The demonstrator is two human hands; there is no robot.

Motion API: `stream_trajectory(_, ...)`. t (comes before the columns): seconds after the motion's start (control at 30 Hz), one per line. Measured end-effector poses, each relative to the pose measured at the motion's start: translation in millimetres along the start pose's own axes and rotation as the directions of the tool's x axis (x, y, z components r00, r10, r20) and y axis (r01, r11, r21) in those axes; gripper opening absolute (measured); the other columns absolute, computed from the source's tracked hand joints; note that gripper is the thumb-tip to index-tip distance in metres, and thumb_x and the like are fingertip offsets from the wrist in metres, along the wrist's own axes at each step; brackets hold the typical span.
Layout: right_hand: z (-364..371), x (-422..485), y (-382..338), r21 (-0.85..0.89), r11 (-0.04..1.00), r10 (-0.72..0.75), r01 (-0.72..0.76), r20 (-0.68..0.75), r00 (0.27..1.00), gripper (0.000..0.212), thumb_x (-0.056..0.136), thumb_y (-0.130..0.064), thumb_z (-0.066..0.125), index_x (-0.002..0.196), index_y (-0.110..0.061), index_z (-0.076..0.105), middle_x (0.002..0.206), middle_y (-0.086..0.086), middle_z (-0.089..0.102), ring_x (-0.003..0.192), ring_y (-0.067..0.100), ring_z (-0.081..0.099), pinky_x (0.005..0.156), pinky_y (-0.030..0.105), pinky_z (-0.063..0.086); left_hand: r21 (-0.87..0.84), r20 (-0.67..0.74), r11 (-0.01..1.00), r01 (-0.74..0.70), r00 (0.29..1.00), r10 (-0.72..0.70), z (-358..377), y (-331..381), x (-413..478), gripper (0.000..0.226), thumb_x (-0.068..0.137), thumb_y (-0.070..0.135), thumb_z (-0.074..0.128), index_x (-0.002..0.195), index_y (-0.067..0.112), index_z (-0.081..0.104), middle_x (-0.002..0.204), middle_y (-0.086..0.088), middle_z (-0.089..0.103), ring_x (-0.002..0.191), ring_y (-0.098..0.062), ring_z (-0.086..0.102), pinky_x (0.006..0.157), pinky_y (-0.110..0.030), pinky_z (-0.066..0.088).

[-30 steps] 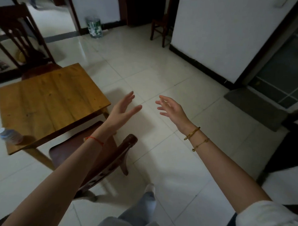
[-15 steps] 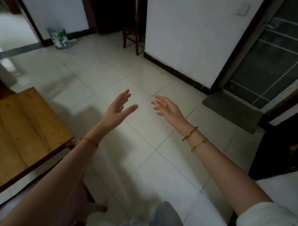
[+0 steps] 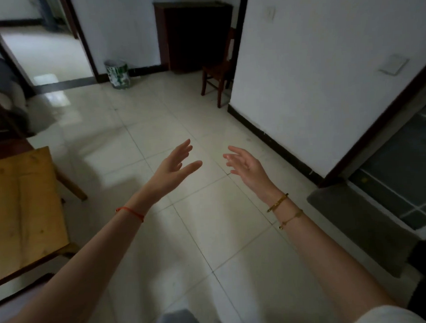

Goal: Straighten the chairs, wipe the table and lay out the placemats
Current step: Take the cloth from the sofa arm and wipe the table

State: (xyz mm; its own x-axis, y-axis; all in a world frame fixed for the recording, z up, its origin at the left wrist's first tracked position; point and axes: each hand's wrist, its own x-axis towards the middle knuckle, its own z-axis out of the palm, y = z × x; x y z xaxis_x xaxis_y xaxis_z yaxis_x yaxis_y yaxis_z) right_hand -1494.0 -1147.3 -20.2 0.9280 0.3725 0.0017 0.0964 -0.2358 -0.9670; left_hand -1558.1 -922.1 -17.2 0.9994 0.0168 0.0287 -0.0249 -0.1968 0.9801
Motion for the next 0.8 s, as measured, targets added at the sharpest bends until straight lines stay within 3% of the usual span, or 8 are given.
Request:
stream_trajectory(0.23, -17, 137, 17, -0.009, 1.0, -0.016, 0.017, 0.085, 0.996, 0.05, 0.094, -0.043, 0.057, 0.139, -0.023, 0.05, 0.13, 0.0, 0.062, 0.12, 0.015, 0.059, 0.1, 0.033, 0.051, 0.01, -0.102, 1.0, 0.023, 0.995, -0.022, -17, -9, 111, 0.084, 0.078, 0.048, 0.069, 0.151, 0.028, 0.032, 0.15, 0.008, 0.044, 0.137, -0.006, 0.04, 0.118, -0.039, 0.029)
stream_trajectory(0.43, -15, 278, 25, -0.028, 0.997, -0.072, 0.076, 0.131, 0.989, 0.052, 0.092, -0.05, 0.058, 0.138, -0.025, 0.051, 0.128, -0.004, 0.064, 0.118, 0.013, 0.06, 0.102, 0.037, 0.05, 0.009, -0.168, 1.0, 0.002, 0.986, -0.001, -65, -28, 226, 0.089, 0.075, 0.057, 0.072, 0.15, 0.029, 0.034, 0.148, 0.009, 0.047, 0.134, -0.005, 0.045, 0.115, -0.04, 0.035)
stream_trajectory(0.53, -19, 353, 17, -0.027, 0.996, -0.086, 0.089, 0.112, 0.99, 0.051, 0.093, -0.048, 0.057, 0.138, -0.025, 0.051, 0.128, -0.003, 0.064, 0.117, 0.012, 0.06, 0.103, 0.041, 0.05, 0.006, -0.19, 1.0, -0.017, 0.982, 0.017, -94, -26, 293, 0.08, 0.081, 0.049, 0.069, 0.15, 0.027, 0.035, 0.147, 0.007, 0.048, 0.133, -0.007, 0.047, 0.115, -0.041, 0.036)
stream_trajectory(0.67, -28, 448, 0, -0.056, 0.99, -0.121, 0.128, 0.106, 0.987, 0.057, 0.087, -0.059, 0.056, 0.136, -0.03, 0.052, 0.127, -0.009, 0.064, 0.118, 0.008, 0.059, 0.107, 0.044, 0.045, 0.035, -0.157, 0.999, -0.032, 0.987, 0.037, -129, -15, 383, 0.09, 0.074, 0.063, 0.069, 0.15, 0.029, 0.034, 0.147, 0.009, 0.048, 0.132, -0.007, 0.048, 0.111, -0.034, 0.04)
stream_trajectory(0.8, -35, 528, -7, -0.06, 0.99, -0.117, 0.124, 0.107, 0.987, 0.056, 0.088, -0.059, 0.056, 0.136, -0.031, 0.051, 0.128, -0.01, 0.063, 0.12, 0.009, 0.058, 0.108, 0.045, 0.044, 0.041, -0.129, 0.999, -0.024, 0.991, 0.029, -154, -14, 462, 0.09, 0.077, 0.061, 0.069, 0.151, 0.028, 0.032, 0.149, 0.007, 0.046, 0.133, -0.009, 0.047, 0.109, -0.033, 0.04)
